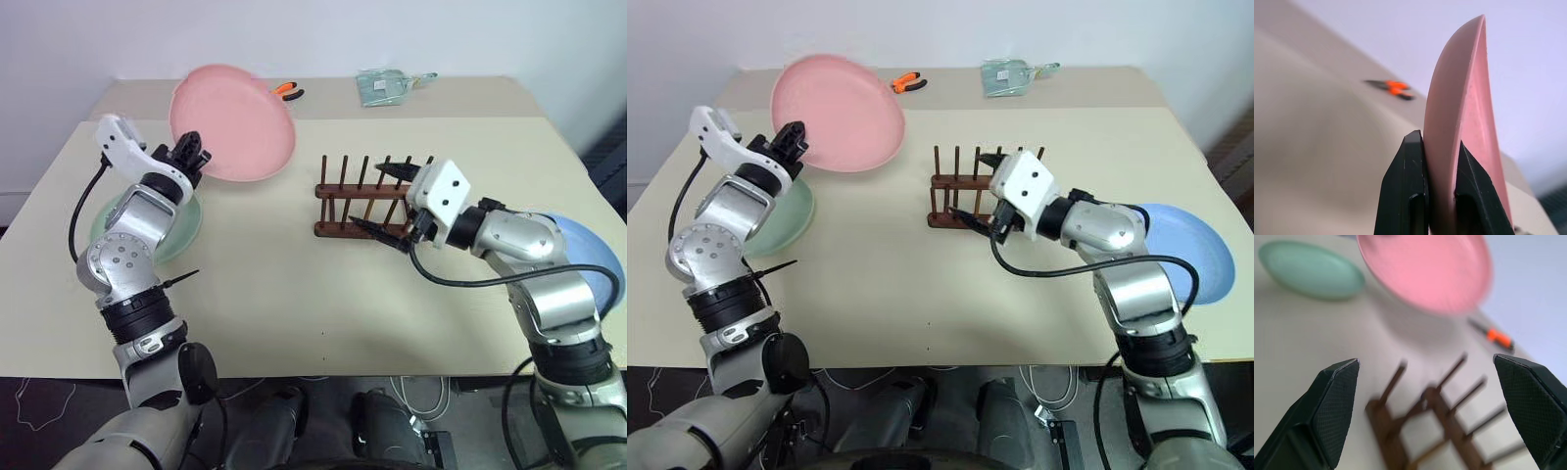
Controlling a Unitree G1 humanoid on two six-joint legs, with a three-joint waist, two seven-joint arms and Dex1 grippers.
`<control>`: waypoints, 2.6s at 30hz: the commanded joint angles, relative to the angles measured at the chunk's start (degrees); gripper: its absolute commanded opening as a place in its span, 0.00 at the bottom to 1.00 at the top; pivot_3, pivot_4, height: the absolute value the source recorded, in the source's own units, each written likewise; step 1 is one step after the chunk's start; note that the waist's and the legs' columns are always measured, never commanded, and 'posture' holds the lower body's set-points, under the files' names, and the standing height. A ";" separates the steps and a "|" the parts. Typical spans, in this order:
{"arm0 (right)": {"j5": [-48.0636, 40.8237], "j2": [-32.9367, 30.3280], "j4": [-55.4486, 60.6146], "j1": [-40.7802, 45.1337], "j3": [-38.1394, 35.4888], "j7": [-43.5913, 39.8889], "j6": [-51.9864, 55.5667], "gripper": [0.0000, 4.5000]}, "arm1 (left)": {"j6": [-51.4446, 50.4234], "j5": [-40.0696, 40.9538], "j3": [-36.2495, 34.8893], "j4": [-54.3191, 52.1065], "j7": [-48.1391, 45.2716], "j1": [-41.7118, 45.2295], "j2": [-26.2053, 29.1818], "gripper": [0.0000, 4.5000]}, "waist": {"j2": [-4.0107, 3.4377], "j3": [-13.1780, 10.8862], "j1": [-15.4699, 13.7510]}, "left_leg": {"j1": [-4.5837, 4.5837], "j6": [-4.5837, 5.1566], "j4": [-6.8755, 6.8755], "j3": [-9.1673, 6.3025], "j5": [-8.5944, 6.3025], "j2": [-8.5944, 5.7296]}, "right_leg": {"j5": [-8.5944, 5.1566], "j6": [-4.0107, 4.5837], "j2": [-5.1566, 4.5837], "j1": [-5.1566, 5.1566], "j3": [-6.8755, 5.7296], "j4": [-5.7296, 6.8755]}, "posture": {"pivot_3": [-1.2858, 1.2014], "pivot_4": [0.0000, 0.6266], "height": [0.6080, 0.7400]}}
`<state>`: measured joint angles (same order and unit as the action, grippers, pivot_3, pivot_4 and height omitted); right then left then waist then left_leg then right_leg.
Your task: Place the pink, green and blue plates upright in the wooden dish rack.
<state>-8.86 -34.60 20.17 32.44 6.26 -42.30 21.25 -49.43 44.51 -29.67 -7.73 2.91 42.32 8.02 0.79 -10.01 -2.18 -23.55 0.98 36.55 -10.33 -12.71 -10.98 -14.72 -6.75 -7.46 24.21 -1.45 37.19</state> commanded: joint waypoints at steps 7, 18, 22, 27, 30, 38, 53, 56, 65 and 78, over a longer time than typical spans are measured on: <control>25.61 1.41 -14.76 11.63 11.75 10.91 -21.48 1.00 | -0.72 5.74 9.17 -7.74 4.41 4.51 -7.77 0.01 | 0.02 0.01 0.03 | -0.02 0.02 0.14 0.06 0.00 -0.01 | 0.04 -0.04 0.03 -0.02 0.03 0.02 | 0.52 0.24 1.00; 36.36 1.09 -17.98 9.74 10.87 17.64 -27.17 0.00 | -0.32 9.17 10.31 -7.52 6.06 1.53 -9.79 0.38 | 0.02 0.01 -0.02 | -0.02 0.00 0.19 0.19 0.00 0.02 | 0.06 -0.06 0.30 0.07 0.38 0.07 | 0.52 0.24 1.00; 38.61 0.52 -17.10 8.22 10.27 18.82 -27.60 0.00 | 5.04 9.29 7.63 -6.53 6.85 3.40 -10.10 0.85 | 0.02 0.01 -0.06 | -0.02 0.01 0.22 0.28 0.00 0.02 | 0.10 -0.11 0.35 0.10 0.57 0.07 | 0.52 0.24 1.00; 37.95 -0.39 -15.27 4.61 4.27 21.53 -25.36 0.00 | 11.06 3.04 7.59 -4.67 4.94 2.98 -4.05 0.85 | 0.02 0.01 -0.03 | -0.01 0.00 0.22 0.42 0.00 0.13 | 0.16 -0.06 0.48 0.19 0.75 0.07 | 0.52 0.24 1.00; 27.18 2.31 -12.06 2.47 -5.10 20.96 -20.59 0.00 | 13.54 -4.21 13.41 -5.57 -2.42 -2.37 3.48 0.85 | 0.00 0.02 0.01 | -0.01 0.01 0.18 0.58 0.00 0.19 | 0.21 -0.06 0.58 0.27 0.96 0.07 | 0.52 0.24 1.00; -15.36 13.30 3.71 -3.13 -25.64 16.86 11.95 0.00 | 26.86 -17.41 29.71 -7.61 -27.41 -21.48 16.24 0.85 | -0.05 0.02 0.01 | 0.15 0.03 -0.27 0.73 -0.01 0.40 | 0.39 0.17 0.70 0.32 1.24 -0.19 | 0.52 0.24 1.00; -26.54 16.30 7.72 -9.83 -26.28 27.71 22.68 0.00 | 30.16 -20.83 35.95 -9.20 -38.97 -28.63 15.84 0.85 | -0.34 -0.01 0.02 | 0.17 0.30 -0.45 0.81 -0.16 0.51 | 0.42 0.23 0.70 0.47 1.27 -0.15 | 0.52 0.24 1.00; -26.52 16.75 7.05 -10.25 -25.83 29.80 23.07 0.00 | 30.33 -21.75 36.49 -9.16 -39.28 -28.91 15.61 0.85 | -0.35 0.00 0.08 | 0.17 0.30 -0.45 0.81 -0.16 0.52 | 0.42 0.22 0.71 0.47 1.27 -0.14 | 0.52 0.24 1.00; -20.31 13.91 5.31 -9.95 -22.47 30.10 17.16 0.61 | 30.14 -23.10 36.44 -8.01 -39.43 -29.57 14.97 0.87 | -0.36 0.00 0.04 | 0.17 0.30 -0.44 0.82 -0.16 0.52 | 0.42 0.22 0.71 0.47 1.27 -0.14 | 0.52 0.24 1.00; -10.06 -0.89 1.77 0.08 -20.30 20.26 0.96 0.93 | 29.22 -25.36 24.74 -1.33 -27.27 -26.97 13.78 1.00 | -0.37 -0.01 0.11 | 0.17 0.29 -0.43 0.86 -0.16 0.55 | 0.42 0.21 0.71 0.47 1.26 -0.15 | 0.52 0.24 1.00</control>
<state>-19.24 -34.26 20.79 30.43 -14.58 -20.17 24.47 -20.81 20.15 -2.03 -9.05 -26.93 14.46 21.86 0.43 -10.02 -2.07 -23.37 1.27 36.12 -9.44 -12.87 -10.43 -14.30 -6.54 -6.76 24.69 -0.18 37.05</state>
